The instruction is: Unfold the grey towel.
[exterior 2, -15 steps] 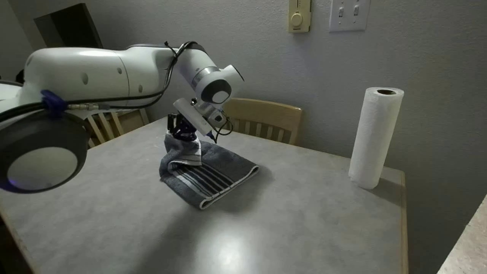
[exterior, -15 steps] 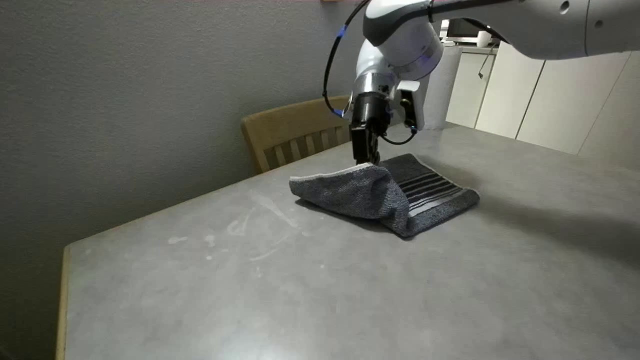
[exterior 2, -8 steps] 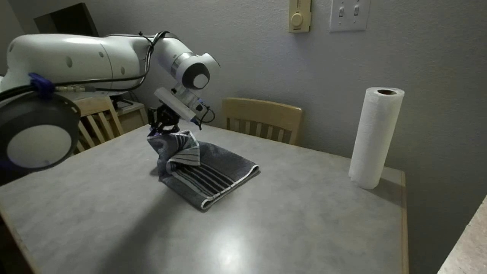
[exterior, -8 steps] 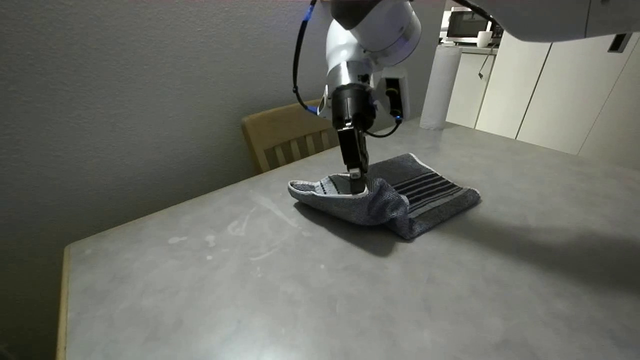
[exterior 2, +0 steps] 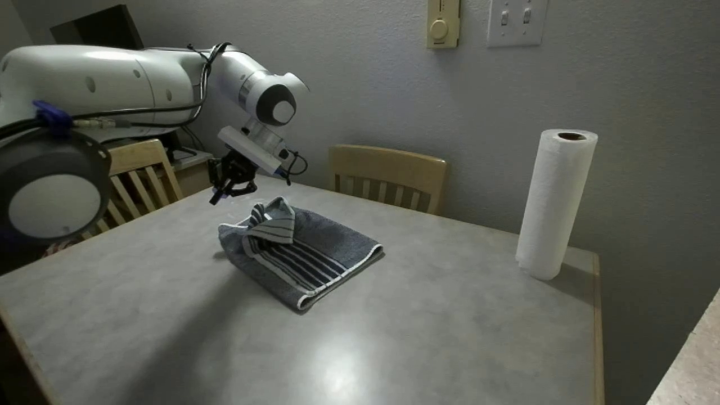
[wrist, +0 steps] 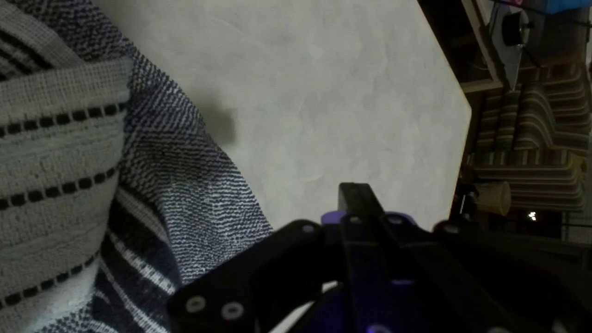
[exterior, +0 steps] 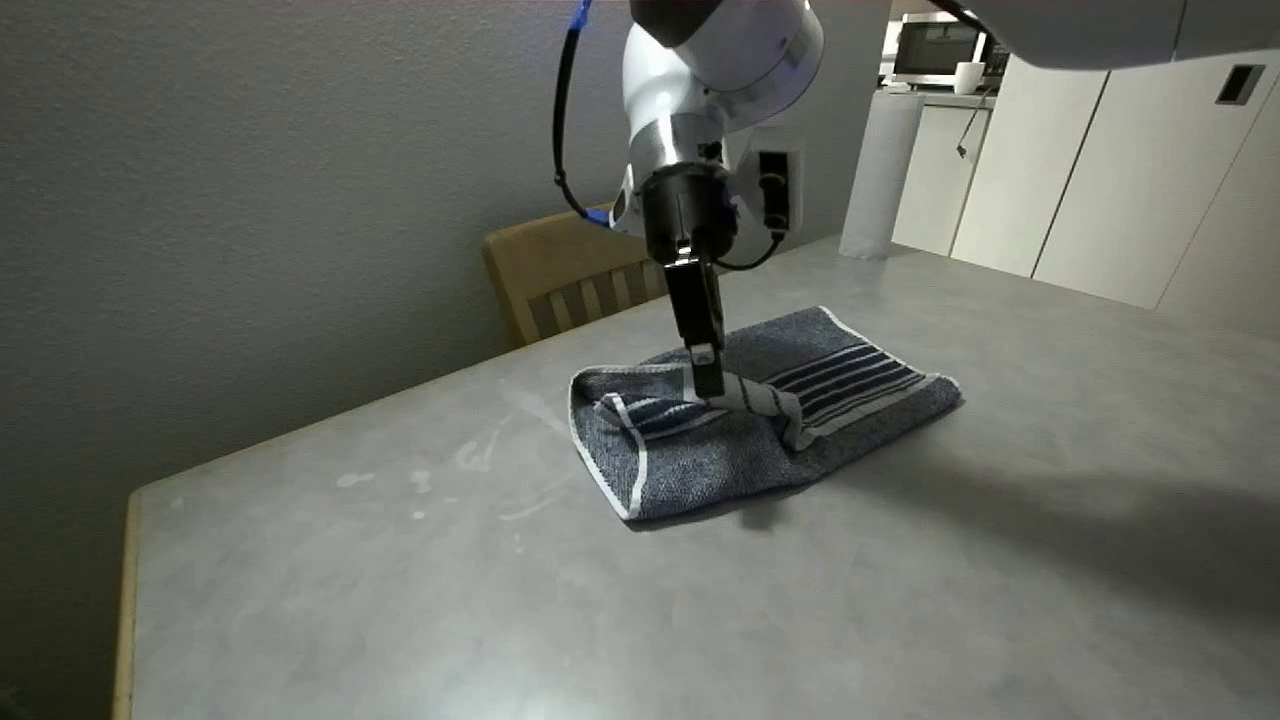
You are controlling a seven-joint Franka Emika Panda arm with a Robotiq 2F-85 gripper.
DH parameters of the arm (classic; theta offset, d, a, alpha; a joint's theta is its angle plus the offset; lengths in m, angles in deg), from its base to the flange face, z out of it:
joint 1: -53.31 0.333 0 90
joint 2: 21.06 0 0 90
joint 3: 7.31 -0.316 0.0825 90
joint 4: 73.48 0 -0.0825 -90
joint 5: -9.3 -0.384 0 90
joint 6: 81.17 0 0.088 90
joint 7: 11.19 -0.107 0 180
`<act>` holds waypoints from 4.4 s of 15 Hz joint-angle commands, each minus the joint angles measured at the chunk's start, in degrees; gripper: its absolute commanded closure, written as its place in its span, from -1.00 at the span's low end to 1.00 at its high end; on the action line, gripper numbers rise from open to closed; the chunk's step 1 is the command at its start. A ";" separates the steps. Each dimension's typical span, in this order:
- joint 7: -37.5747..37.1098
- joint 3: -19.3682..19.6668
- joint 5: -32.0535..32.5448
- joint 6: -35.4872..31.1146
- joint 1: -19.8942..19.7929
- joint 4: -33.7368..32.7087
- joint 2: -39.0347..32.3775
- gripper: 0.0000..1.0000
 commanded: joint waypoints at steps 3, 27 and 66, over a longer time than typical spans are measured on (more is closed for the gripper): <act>2.45 3.29 2.98 -1.60 -1.56 -0.10 1.56 1.00; -2.29 4.20 1.29 -11.44 -9.93 0.62 -4.79 1.00; -5.42 5.78 -1.31 -14.71 -12.50 3.46 -4.92 -1.00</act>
